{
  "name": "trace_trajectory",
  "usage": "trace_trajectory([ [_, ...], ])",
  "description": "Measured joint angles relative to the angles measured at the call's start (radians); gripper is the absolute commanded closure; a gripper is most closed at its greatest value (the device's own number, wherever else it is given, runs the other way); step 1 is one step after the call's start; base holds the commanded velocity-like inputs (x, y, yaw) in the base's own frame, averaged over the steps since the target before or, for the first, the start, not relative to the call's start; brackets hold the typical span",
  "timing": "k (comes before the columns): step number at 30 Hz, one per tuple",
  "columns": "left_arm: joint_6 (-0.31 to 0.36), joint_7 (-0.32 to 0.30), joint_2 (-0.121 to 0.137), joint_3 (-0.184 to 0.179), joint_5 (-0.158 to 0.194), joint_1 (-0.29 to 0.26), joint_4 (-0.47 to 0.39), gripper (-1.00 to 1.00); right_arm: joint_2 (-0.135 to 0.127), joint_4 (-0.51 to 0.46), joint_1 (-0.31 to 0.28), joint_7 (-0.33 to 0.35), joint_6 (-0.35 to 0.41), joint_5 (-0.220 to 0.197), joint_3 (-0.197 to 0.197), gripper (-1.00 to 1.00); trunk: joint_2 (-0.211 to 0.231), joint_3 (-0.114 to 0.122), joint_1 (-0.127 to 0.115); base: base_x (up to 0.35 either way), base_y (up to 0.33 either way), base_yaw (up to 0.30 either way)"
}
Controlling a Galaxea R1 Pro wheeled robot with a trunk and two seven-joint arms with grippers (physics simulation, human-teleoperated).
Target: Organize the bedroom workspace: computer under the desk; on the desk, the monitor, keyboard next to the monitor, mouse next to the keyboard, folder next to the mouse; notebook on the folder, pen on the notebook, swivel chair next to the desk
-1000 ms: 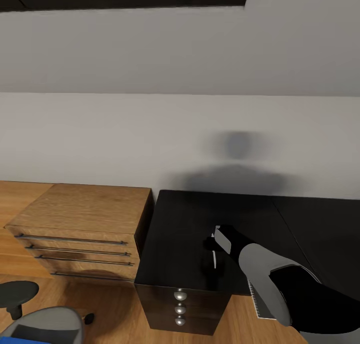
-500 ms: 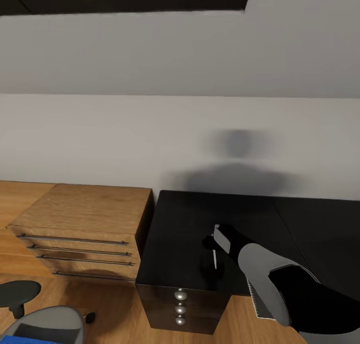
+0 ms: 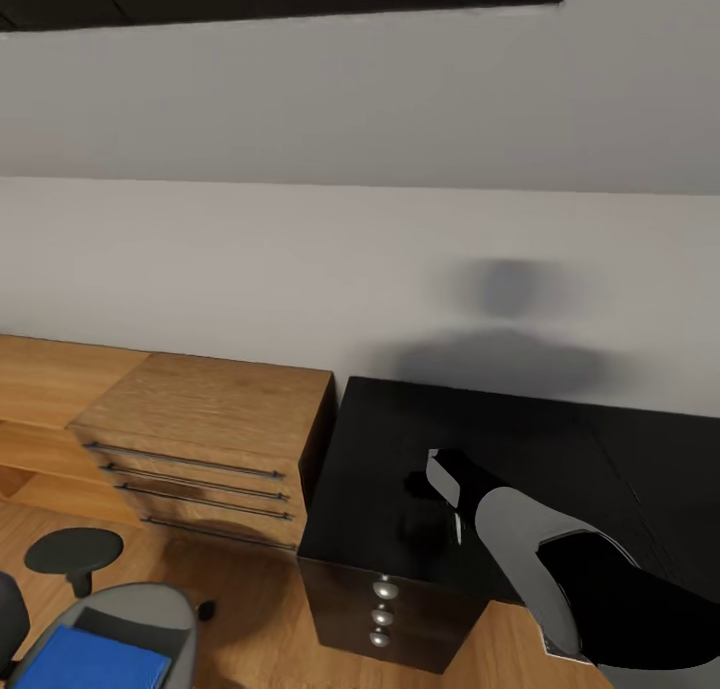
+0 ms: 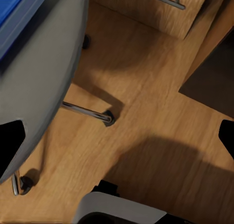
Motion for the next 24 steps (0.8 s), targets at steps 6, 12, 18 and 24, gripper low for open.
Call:
trace_trajectory([
  [6, 0.0, 0.0, 0.0, 0.0, 0.0, 0.0, 0.0, -1.0, 0.0, 0.0, 0.0, 0.0, -0.001, 0.0, 0.0, -1.0, 0.0, -0.005, 0.0, -0.157, 0.0, 0.238],
  [12, 0.0, 0.0, 0.0, 0.0, 0.0, 0.0, 0.0, -1.0, 0.0, 0.0, 0.0, 0.0, -0.014, -0.001, 0.0, -1.0, 0.0, -0.01, 0.0, -0.284, 0.0, 0.238],
  [18, 0.0, 0.0, 0.0, 0.0, 0.0, 0.0, 0.0, -1.0, 0.007, 0.001, 0.0, 0.003, -0.042, -0.002, 0.0, -1.0, 0.0, -0.012, 0.0, -0.189, 0.0, 0.108],
  [24, 0.0, 0.0, 0.0, 0.0, 0.0, 0.0, 0.0, -1.0, 0.018, 0.001, 0.0, 0.003, -0.046, -0.001, 0.0, -1.0, 0.0, -0.013, 0.0, -0.041, 0.0, 0.032],
])
